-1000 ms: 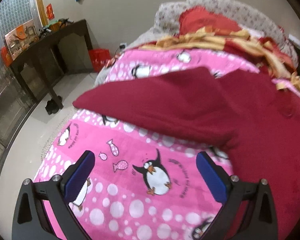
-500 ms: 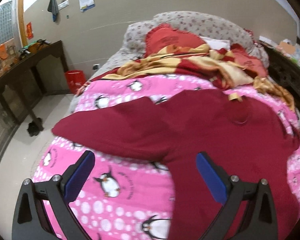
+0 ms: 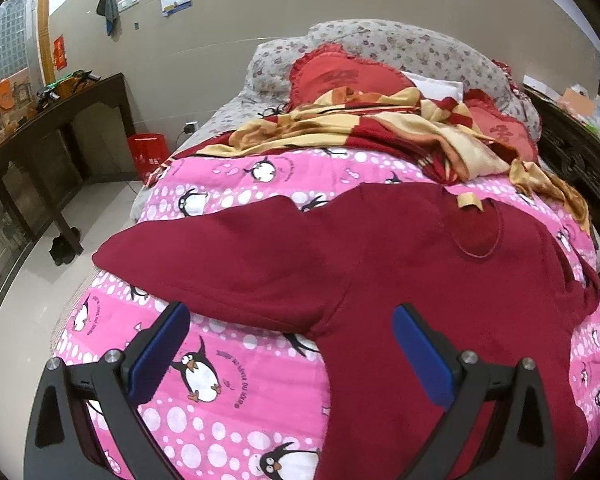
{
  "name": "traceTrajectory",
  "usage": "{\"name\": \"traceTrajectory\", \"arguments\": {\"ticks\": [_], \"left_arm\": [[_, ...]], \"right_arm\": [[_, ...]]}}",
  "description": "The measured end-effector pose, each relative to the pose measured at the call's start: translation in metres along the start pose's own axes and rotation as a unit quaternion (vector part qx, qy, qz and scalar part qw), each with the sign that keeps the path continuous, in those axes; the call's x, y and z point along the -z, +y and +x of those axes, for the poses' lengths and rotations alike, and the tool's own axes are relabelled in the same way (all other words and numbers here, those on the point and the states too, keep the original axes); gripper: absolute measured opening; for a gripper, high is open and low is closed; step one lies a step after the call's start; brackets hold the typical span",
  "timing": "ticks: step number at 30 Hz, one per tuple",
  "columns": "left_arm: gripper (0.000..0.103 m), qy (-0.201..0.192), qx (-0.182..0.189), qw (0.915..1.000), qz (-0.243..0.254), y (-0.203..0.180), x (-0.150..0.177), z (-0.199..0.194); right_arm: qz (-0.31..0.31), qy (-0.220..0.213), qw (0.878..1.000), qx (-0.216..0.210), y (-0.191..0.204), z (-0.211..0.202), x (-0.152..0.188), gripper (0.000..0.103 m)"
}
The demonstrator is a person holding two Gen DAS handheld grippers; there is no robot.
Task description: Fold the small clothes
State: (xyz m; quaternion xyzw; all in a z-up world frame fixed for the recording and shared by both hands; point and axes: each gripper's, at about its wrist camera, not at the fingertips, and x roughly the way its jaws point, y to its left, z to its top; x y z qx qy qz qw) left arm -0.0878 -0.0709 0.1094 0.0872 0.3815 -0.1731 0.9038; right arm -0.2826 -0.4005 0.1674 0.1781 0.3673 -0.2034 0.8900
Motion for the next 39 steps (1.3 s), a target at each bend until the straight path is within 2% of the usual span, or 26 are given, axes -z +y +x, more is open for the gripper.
{"name": "traceTrajectory", "arguments": {"ticks": [2,5,8,11,25,39], "left_arm": [[0.103,0.004,-0.001,1.0000,-0.004,0.004,0.000,0.005],[0.103,0.009,-0.003,0.9999,-0.008,0.011,0.001,0.011],[0.103,0.012,-0.006,0.9999,-0.009,0.016,0.002,0.018],[0.103,0.015,-0.009,0.9998,-0.011,0.022,0.001,0.026],[0.103,0.026,-0.006,0.9985,-0.047,0.043,-0.003,0.054],[0.103,0.035,0.003,0.9987,-0.037,0.030,-0.004,0.063]], "right_arm": [[-0.015,0.003,1.000,0.005,0.026,0.031,0.006,0.081],[-0.012,0.015,1.000,-0.010,0.052,0.067,0.019,0.081],[-0.028,0.031,0.999,0.008,0.076,0.097,0.027,0.081],[-0.043,0.026,0.999,0.021,0.091,0.112,0.029,0.081],[-0.069,0.031,0.997,0.035,0.121,0.151,0.032,0.081],[-0.063,0.034,0.997,0.034,0.123,0.161,0.028,0.081]]}}
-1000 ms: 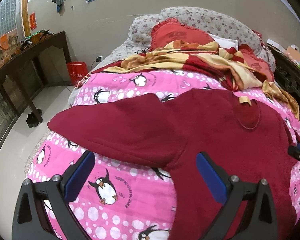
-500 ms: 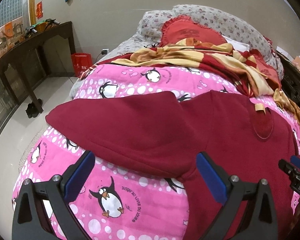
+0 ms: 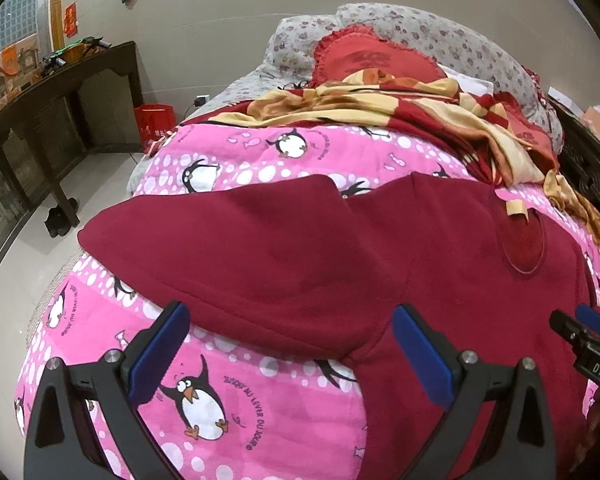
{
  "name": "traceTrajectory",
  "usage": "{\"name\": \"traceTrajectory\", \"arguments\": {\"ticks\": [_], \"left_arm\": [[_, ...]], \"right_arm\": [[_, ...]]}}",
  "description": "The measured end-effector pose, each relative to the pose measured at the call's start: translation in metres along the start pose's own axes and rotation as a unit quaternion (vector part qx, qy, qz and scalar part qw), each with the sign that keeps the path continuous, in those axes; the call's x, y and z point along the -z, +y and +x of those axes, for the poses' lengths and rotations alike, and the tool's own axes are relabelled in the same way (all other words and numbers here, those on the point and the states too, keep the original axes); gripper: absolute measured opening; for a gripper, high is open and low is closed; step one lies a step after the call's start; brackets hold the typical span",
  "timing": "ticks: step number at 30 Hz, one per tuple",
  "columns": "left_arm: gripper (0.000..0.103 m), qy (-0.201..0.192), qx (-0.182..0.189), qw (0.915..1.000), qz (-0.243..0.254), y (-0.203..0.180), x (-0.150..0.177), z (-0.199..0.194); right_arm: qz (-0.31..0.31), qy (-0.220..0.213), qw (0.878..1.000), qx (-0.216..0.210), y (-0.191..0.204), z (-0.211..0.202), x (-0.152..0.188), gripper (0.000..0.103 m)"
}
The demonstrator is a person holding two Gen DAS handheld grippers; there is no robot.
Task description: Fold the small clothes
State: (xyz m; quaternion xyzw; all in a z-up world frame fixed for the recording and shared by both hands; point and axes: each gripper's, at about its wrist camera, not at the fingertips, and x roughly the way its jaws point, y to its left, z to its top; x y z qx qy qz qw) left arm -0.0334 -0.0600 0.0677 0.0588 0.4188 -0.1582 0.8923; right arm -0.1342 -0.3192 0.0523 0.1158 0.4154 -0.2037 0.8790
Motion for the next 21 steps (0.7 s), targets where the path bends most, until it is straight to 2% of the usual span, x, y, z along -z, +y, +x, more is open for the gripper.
{"name": "traceTrajectory", "arguments": {"ticks": [21], "left_arm": [[0.103,0.013,0.000,0.9999,-0.007,0.002,0.001,0.013]], "right_arm": [[0.007,0.006,1.000,-0.005,0.009,0.011,-0.002,0.081]]}}
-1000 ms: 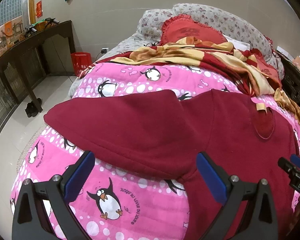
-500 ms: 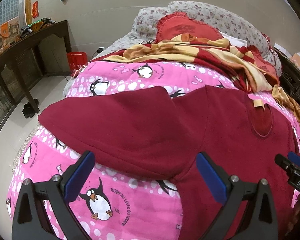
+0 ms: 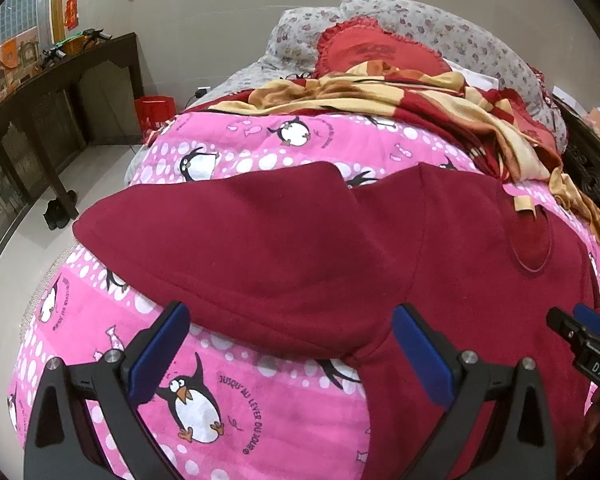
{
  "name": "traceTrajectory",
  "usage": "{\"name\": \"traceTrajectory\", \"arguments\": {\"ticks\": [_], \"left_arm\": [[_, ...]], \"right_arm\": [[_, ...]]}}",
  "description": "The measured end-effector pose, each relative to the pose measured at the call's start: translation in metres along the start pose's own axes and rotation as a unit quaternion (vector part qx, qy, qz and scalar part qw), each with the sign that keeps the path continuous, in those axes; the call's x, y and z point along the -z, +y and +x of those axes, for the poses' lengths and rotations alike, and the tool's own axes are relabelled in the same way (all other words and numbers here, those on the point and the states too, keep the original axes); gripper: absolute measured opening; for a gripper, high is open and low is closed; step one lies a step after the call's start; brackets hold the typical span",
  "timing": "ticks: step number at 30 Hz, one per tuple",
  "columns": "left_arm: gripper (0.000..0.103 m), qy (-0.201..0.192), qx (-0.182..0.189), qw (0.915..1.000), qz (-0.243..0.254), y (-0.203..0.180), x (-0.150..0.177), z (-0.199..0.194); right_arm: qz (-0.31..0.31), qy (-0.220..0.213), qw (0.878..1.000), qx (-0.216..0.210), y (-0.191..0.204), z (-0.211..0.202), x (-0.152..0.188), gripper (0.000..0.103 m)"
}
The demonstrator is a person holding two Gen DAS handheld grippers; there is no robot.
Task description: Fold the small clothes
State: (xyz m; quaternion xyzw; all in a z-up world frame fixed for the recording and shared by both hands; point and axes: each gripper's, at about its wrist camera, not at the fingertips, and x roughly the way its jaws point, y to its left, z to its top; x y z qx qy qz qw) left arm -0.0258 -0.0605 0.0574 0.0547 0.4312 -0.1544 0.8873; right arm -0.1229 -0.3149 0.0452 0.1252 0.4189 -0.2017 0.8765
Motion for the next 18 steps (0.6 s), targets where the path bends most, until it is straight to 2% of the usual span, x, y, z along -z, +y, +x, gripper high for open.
{"name": "traceTrajectory", "arguments": {"ticks": [18], "left_arm": [[0.103,0.000,-0.002,0.9999,-0.015,0.013,-0.006,0.004]], "right_arm": [[0.002,0.008,1.000,-0.006,0.008,0.009,-0.003,0.081]]}}
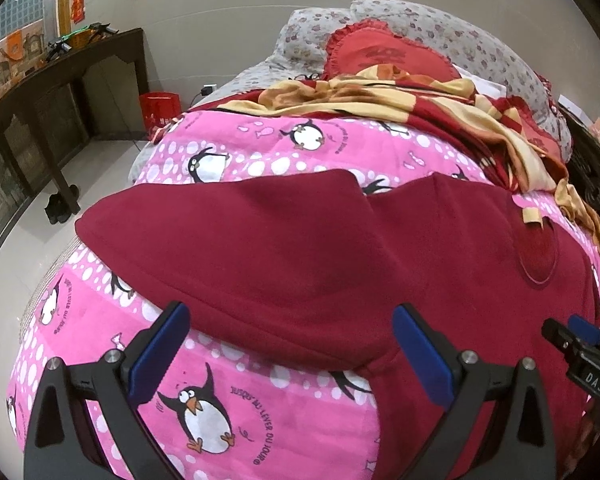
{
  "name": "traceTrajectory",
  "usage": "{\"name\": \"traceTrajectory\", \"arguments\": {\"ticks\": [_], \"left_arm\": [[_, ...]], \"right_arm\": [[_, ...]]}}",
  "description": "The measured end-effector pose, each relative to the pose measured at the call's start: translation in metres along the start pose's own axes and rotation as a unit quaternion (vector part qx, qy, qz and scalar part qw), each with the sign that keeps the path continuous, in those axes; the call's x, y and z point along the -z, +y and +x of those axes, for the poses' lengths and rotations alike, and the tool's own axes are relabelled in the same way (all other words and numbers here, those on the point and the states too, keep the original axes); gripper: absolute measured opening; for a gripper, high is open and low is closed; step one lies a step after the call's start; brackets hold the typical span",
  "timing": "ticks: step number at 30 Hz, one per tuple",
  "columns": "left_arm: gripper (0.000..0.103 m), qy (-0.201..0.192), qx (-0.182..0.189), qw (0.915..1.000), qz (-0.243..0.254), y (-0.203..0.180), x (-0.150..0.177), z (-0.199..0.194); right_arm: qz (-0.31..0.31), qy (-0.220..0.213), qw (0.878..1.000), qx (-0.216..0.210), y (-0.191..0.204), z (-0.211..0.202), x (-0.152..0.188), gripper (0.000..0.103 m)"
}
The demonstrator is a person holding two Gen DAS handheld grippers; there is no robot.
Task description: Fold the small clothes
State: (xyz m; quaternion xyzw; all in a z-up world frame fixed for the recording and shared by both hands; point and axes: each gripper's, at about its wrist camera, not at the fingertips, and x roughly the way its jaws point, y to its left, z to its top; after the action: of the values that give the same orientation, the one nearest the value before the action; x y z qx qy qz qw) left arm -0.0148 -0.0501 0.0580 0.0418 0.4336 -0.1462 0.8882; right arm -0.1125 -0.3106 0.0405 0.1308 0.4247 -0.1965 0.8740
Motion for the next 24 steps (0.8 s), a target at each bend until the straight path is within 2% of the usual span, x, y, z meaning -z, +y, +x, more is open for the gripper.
{"name": "traceTrajectory", "arguments": {"ticks": [3,6,14,18,24], "left_arm": [[0.103,0.003,0.000,1.0000,-0.005,0.009,-0.004,0.000],[0.103,0.009,0.009,0.9992,-0.037,0.034,-0.009,0.001],[0.103,0.002,-0.052,0.9904,-0.128,0.111,-0.023,0.009],[0.103,0.002,-0.074,0.9881,-0.135,0.127,-0.025,0.014],[0.103,0.007,-0.086,0.9871,-0.135,0.137,-0.028,0.026]], "right_arm": [[-0.001,-0.001,1.000,-0.003,0.002,-0.001,-0.001,0.081],[-0.004,-0.001,1.000,-0.006,0.004,-0.001,-0.003,0.081],[-0.011,0.001,1.000,-0.017,0.011,0.000,-0.005,0.081],[-0.014,0.003,1.000,-0.019,0.015,0.002,-0.005,0.081],[-0.016,0.010,1.000,-0.021,0.018,0.006,-0.005,0.081]]}}
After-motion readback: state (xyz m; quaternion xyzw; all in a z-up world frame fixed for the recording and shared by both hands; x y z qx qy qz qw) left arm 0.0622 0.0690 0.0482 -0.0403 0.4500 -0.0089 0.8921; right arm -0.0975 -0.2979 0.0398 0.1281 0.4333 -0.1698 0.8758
